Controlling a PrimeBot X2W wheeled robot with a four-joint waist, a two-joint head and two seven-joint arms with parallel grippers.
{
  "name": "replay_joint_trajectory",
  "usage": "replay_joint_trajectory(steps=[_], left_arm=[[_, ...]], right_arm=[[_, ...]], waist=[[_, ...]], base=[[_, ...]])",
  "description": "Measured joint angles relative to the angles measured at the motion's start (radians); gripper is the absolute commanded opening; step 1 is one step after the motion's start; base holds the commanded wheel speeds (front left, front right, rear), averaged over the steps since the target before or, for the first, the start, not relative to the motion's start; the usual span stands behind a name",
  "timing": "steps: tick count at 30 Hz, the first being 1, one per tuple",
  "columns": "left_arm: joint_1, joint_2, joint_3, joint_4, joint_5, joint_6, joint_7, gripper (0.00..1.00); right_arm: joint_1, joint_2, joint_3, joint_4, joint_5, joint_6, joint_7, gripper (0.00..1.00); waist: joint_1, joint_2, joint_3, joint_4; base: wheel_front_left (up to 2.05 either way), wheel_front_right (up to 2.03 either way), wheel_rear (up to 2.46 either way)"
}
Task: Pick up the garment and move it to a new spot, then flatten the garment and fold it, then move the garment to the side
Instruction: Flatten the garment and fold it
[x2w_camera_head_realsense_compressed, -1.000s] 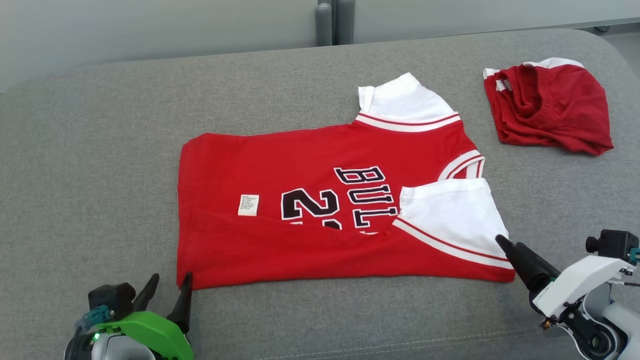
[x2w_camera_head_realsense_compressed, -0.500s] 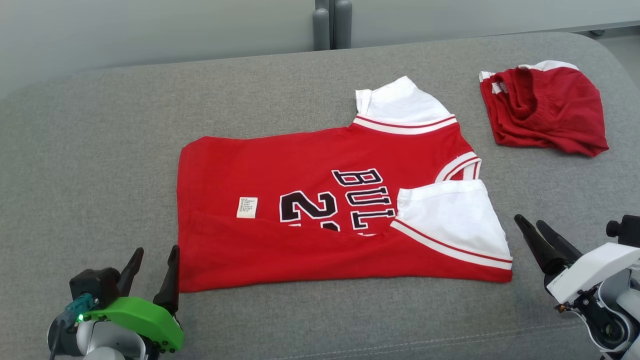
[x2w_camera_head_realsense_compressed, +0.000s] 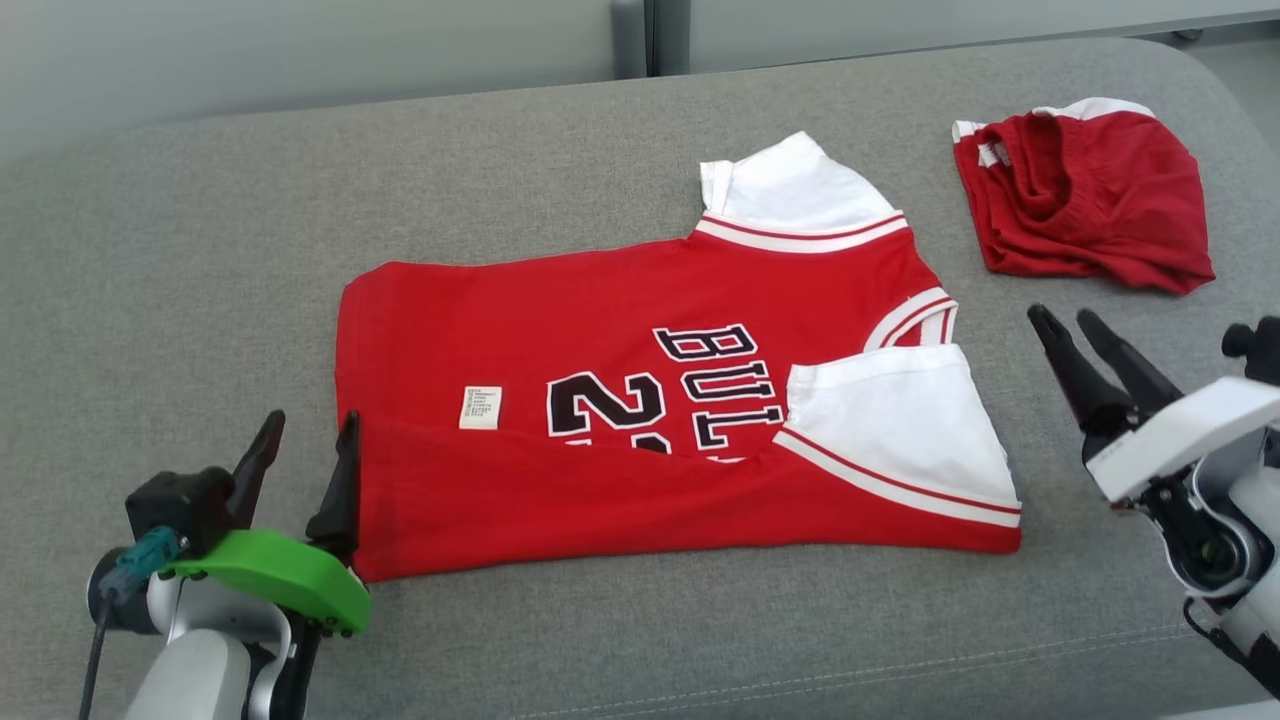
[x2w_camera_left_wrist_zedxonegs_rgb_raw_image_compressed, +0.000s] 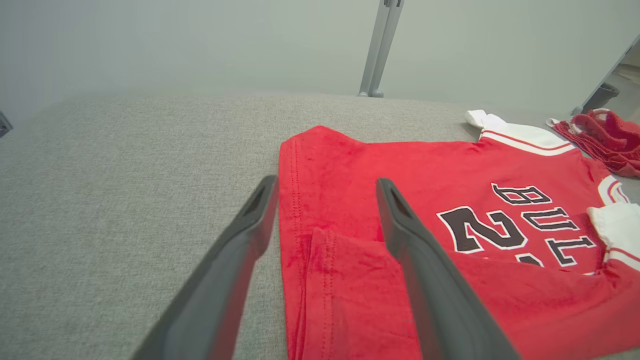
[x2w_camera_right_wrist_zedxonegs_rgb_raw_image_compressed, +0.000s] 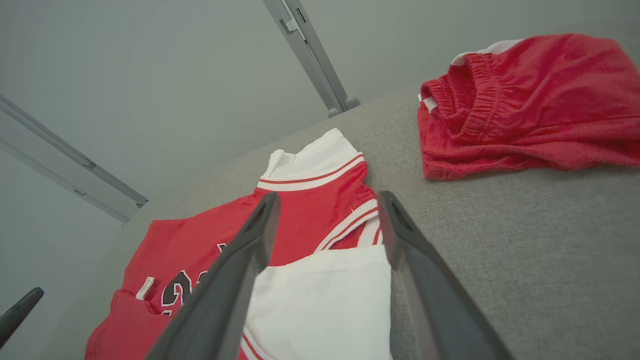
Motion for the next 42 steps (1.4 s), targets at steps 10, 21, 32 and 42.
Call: replay_joint_trajectory(steps=[10, 21, 32, 42], left_arm=[[-0.133, 0.008, -0.021, -0.036, 0.022, 0.0, 0.046, 1.0], [-0.268, 0.011, -0.031, -0.054, 0.035, 0.0, 0.098, 1.0], [-0.379, -0.011, -0.067, -0.063, 0.049, -0.006, 0.108, 1.0], [-0.465, -0.032, -0.071, -0.023, 0.054, -0.009, 0.152, 1.0]], right_arm=[[-0.173, 0.029, -0.042, -0.009, -0.136, -0.044, 0.0, 1.0], [-0.355, 0.028, -0.005, 0.047, -0.209, -0.06, 0.025, 1.0], [-0.557, 0.028, 0.007, 0.138, -0.226, -0.049, 0.145, 1.0], [-0.713, 0.041, 0.042, 0.215, -0.254, -0.032, 0.257, 1.0]], waist=[[0.0, 0.0, 0.078, -0.008], [0.0, 0.0, 0.198, 0.005], [0.0, 0.0, 0.321, 0.043], [0.0001, 0.0, 0.411, 0.095]], base=[[0.0, 0.0, 0.0], [0.0, 0.0, 0.0], [0.0, 0.0, 0.0], [0.0, 0.0, 0.0]])
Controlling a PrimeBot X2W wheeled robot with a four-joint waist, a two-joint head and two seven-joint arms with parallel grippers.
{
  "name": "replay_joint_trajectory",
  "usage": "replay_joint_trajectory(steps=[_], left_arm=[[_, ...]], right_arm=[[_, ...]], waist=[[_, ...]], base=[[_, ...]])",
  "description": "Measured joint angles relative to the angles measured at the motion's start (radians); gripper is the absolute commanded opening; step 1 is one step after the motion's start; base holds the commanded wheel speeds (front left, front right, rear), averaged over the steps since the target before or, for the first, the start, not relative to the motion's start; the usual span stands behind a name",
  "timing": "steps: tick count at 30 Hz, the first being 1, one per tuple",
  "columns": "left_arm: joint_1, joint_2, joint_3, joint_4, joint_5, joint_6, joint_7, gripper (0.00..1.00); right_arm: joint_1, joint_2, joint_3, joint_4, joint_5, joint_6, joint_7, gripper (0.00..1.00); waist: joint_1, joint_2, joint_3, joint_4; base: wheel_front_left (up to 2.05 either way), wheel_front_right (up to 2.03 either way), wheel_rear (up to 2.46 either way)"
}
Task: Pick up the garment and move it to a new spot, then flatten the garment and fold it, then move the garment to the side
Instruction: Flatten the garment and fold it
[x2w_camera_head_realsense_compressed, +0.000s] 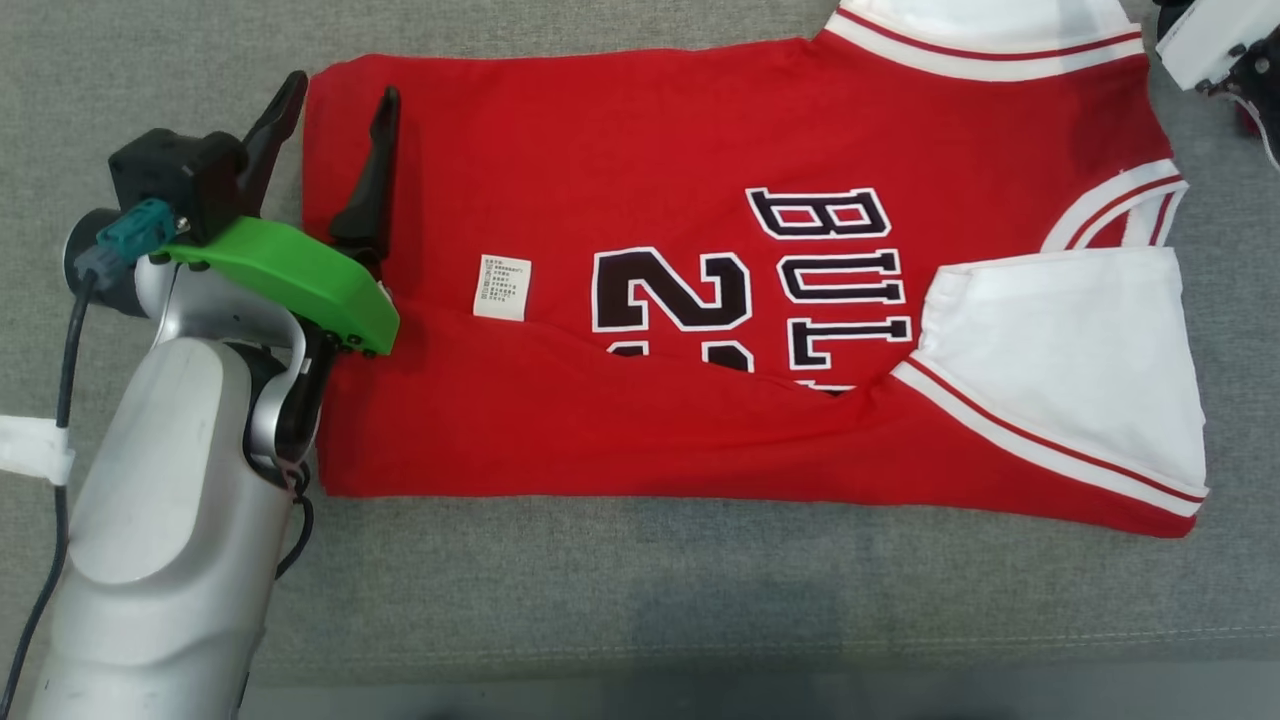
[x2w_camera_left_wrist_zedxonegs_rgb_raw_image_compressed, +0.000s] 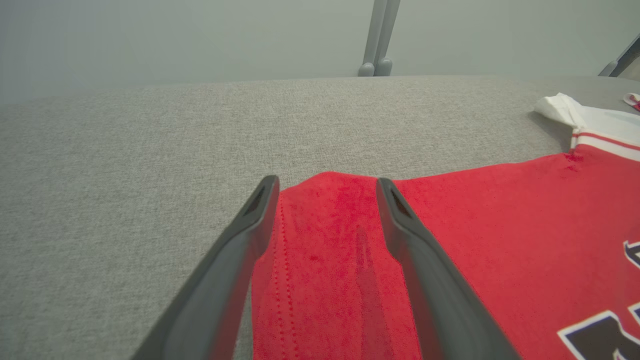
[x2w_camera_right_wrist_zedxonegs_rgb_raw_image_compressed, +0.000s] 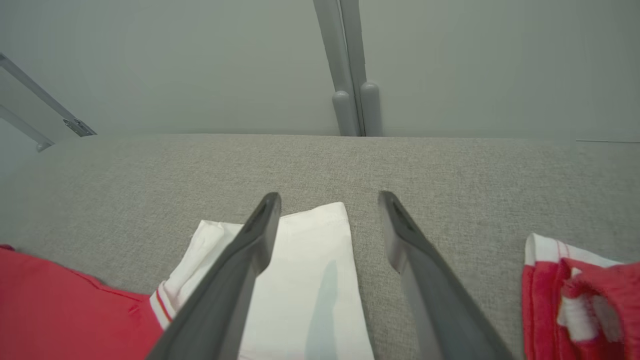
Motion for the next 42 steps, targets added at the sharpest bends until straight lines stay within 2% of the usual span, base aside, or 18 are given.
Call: replay_joint_trajectory(steps=[17, 36, 37, 38, 39, 40, 41, 42], left_arm=[[-0.119, -0.035, -0.005, 0.092, -0.009, -0.009, 0.009, 1.0], [-0.176, -0.04, -0.021, 0.171, -0.009, -0.035, -0.008, 1.0], [-0.177, -0.04, -0.023, 0.176, -0.009, -0.036, -0.008, 1.0], [-0.181, -0.04, -0.025, 0.183, -0.009, -0.037, -0.008, 1.0], [-0.184, -0.04, -0.027, 0.188, -0.009, -0.037, -0.008, 1.0], [-0.187, -0.04, -0.028, 0.192, -0.009, -0.039, -0.008, 1.0], [-0.187, -0.04, -0.028, 0.192, -0.009, -0.039, -0.008, 0.81], [-0.189, -0.04, -0.029, 0.195, -0.009, -0.041, -0.007, 0.62]], right_arm=[[-0.149, 0.041, 0.027, 0.156, -0.015, 0.015, 0.098, 1.0], [-0.217, 0.093, 0.046, 0.264, -0.015, 0.025, 0.155, 1.0], [-0.22, 0.094, 0.048, 0.267, -0.015, 0.025, 0.159, 0.92], [-0.225, 0.096, 0.05, 0.27, -0.015, 0.025, 0.159, 0.55], [-0.229, 0.098, 0.053, 0.273, -0.015, 0.025, 0.164, 0.38], [-0.23, 0.099, 0.055, 0.275, -0.015, 0.025, 0.166, 0.16], [-0.23, 0.099, 0.055, 0.275, -0.015, 0.025, 0.166, 0.0], [-0.23, 0.1, 0.057, 0.277, -0.014, 0.025, 0.166, 0.0]], waist=[[0.0001, 0.0, 0.111, 0.067], [0.0, 0.0, 0.132, 0.081], [0.0, 0.0, 0.132, 0.08], [0.0, 0.0, 0.132, 0.08], [0.0, 0.0, 0.132, 0.08], [0.0, 0.0, 0.132, 0.079], [0.0, 0.0, 0.132, 0.079], [0.0, 0.0, 0.131, 0.079]], base=[[0.0, 0.0, 0.0], [0.0, 0.0, 0.0], [0.0, 0.0, 0.0], [0.0, 0.0, 0.0], [0.0, 0.0, 0.0], [0.0, 0.0, 0.0], [0.0, 0.0, 0.0], [0.0, 0.0, 0.0]])
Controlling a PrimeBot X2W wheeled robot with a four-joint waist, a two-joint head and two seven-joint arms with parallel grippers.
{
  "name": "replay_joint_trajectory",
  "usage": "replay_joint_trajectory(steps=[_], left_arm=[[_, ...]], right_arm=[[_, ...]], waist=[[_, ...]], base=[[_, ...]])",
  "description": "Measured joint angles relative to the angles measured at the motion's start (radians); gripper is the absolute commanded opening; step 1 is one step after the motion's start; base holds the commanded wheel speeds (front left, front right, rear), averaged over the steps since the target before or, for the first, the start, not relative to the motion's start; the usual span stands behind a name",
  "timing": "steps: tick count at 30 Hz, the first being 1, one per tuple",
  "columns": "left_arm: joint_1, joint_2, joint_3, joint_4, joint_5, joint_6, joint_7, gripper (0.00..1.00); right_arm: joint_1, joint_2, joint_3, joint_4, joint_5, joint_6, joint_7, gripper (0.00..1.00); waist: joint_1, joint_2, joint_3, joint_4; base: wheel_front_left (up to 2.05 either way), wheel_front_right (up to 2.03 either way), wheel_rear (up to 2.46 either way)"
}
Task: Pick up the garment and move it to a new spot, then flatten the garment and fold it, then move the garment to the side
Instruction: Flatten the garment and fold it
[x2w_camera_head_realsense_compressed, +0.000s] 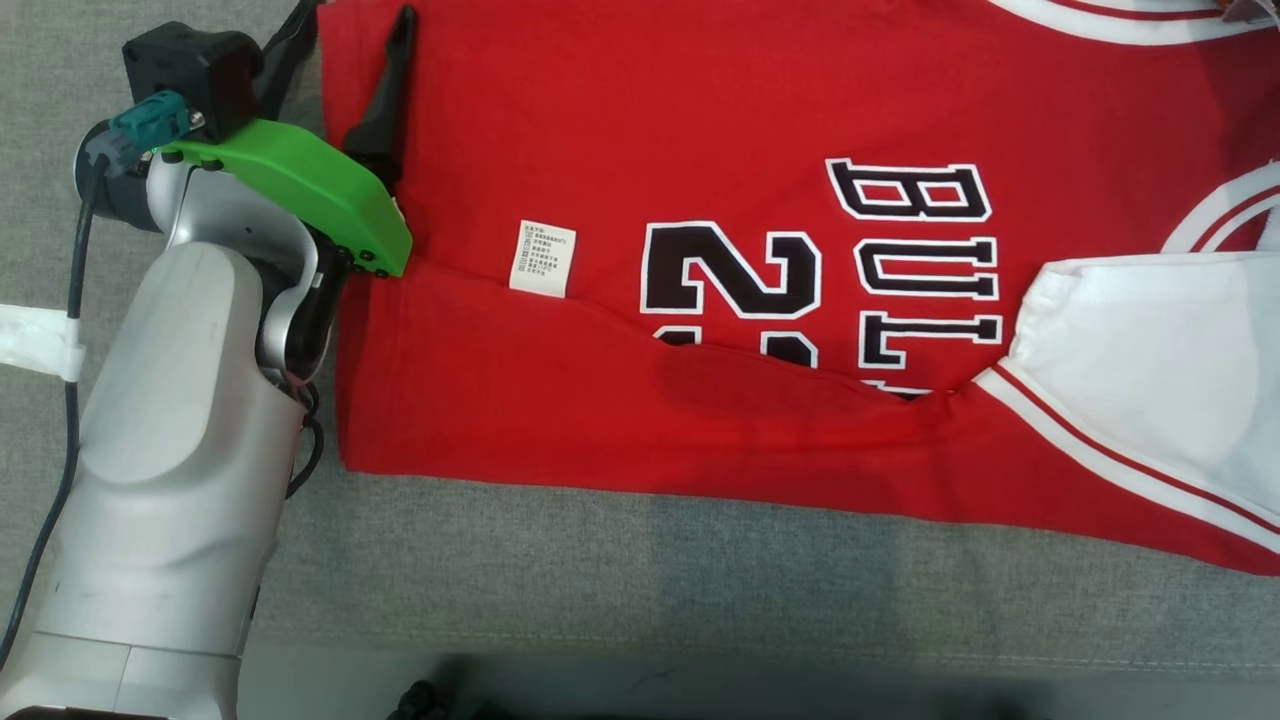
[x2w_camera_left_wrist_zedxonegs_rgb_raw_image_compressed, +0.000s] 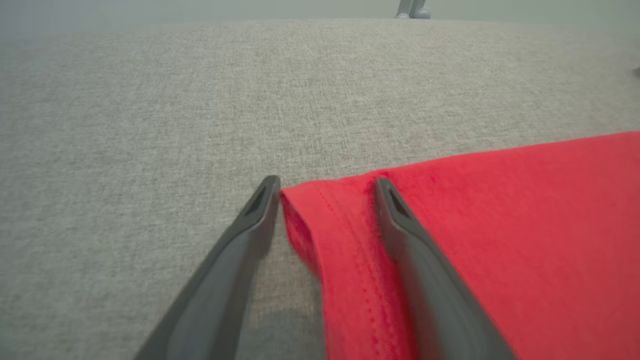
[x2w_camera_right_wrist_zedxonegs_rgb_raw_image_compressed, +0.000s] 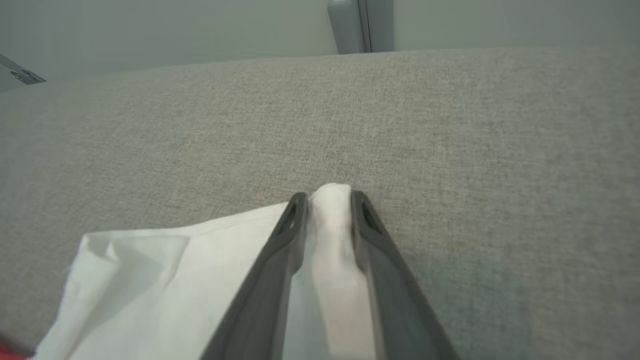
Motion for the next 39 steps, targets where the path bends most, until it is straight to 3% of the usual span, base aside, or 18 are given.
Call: replay_joint_trajectory(steps=[2, 3, 4, 17, 26, 39], left_arm=[[-0.002, 0.0, -0.001, 0.01, -0.001, -0.003, -0.002, 0.37], [-0.003, 0.0, -0.002, 0.014, -0.001, -0.003, -0.002, 0.03], [-0.003, 0.0, -0.002, 0.02, -0.001, -0.003, -0.003, 0.0], [-0.003, -0.002, -0.005, 0.056, 0.0, -0.012, -0.059, 0.0], [0.006, 0.008, -0.006, 0.072, -0.001, -0.021, -0.13, 0.0], [0.119, 0.047, -0.014, 0.149, -0.018, -0.031, -0.169, 0.0]], right_arm=[[0.0, 0.004, 0.006, 0.008, 0.001, 0.0, 0.0, 0.0], [0.001, 0.007, 0.009, 0.012, 0.001, 0.002, 0.0, 0.0], [0.001, 0.011, 0.011, 0.014, 0.001, 0.003, 0.0, 0.0], [0.004, 0.031, 0.018, 0.023, 0.004, 0.009, -0.073, 0.0], [0.083, 0.077, 0.032, -0.067, 0.056, 0.009, -0.208, 0.0], [0.234, 0.037, 0.121, -0.187, 0.097, 0.009, -0.342, 0.0]], waist=[[0.0, 0.0, -0.003, -0.002], [0.0, 0.0, -0.006, -0.003], [0.0, 0.0, -0.009, -0.004], [0.0, 0.0, -0.053, -0.013], [0.0, 0.0, -0.1, -0.026], [-0.0001, 0.0, -0.203, -0.063]], base=[[0.0, 0.0, 0.0], [0.0, 0.0, 0.0], [0.0, 0.0, 0.0], [0.0, 0.0, 0.0], [0.0, 0.0, 0.0], [0.0, 0.0, 0.0]])
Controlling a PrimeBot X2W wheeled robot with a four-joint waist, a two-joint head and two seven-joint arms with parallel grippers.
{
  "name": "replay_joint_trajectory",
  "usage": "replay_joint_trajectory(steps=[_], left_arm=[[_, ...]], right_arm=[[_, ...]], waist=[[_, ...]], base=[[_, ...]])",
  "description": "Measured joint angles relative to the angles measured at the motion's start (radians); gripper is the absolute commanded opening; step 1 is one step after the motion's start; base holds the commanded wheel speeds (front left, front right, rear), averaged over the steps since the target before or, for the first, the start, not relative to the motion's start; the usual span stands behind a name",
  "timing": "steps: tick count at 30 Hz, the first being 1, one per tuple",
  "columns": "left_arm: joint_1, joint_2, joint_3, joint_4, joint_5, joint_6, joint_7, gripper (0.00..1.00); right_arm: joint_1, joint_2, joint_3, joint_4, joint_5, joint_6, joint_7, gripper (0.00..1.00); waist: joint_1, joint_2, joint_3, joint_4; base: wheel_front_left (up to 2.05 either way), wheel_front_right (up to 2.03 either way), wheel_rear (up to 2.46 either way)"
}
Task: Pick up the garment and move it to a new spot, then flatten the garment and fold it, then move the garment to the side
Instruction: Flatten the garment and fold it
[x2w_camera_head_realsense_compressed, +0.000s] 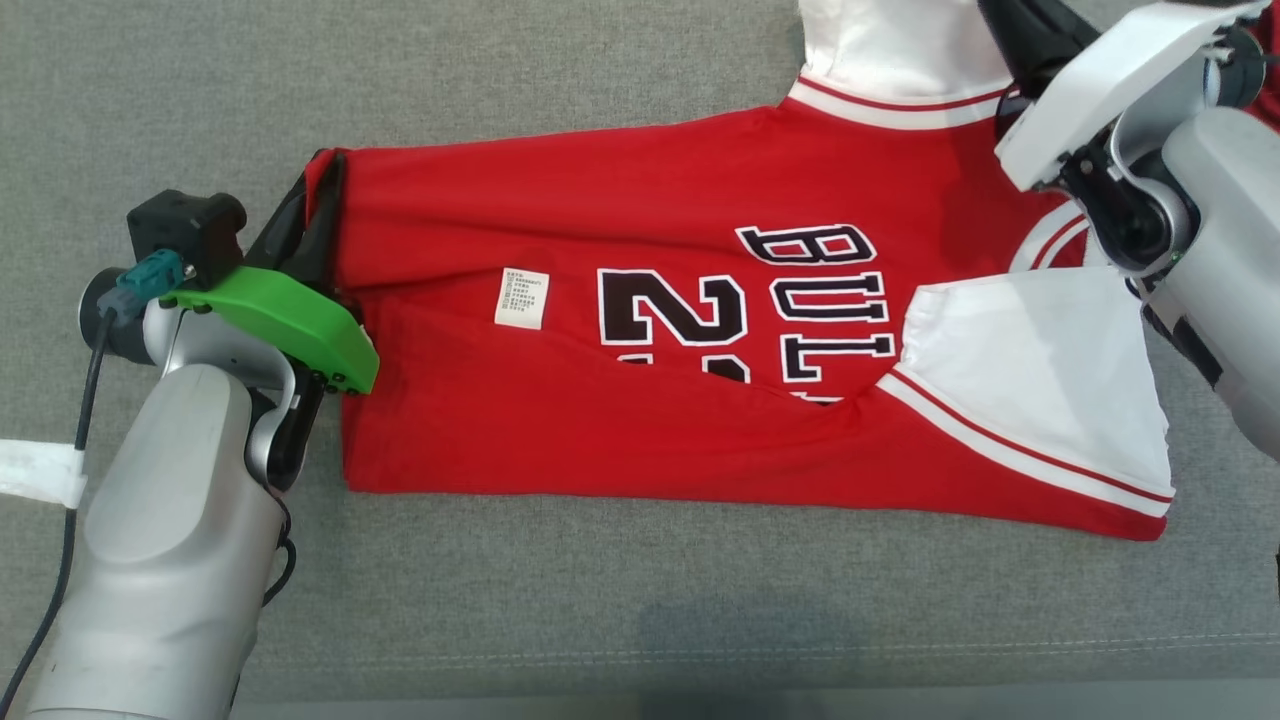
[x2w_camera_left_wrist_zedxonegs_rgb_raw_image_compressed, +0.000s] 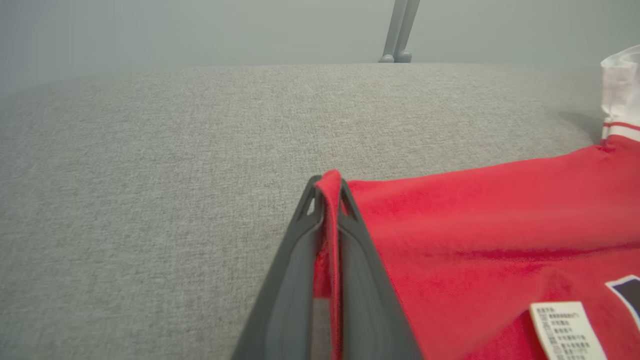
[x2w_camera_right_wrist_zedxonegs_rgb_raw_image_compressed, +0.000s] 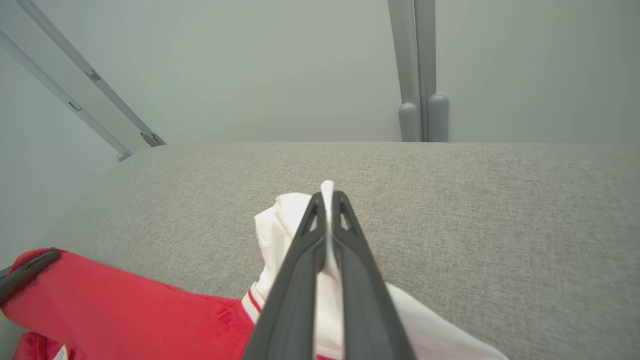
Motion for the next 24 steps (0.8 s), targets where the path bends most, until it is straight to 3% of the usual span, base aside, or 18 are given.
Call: replay_joint_trajectory(steps=[16, 24], left_arm=[[0.114, 0.044, -0.081, -0.031, -0.001, -0.009, -0.048, 0.0], [0.177, 0.06, -0.183, -0.106, -0.038, -0.012, -0.057, 0.0]], right_arm=[[0.175, -0.074, 0.102, -0.114, 0.066, 0.0, -0.059, 0.0], [0.264, -0.087, 0.146, -0.165, 0.124, 0.0, -0.07, 0.0]], waist=[[0.0, 0.0, -0.14, -0.047], [0.0, 0.0, -0.207, -0.061]], base=[[0.0, 0.0, 0.0], [0.0, 0.0, 0.0]])
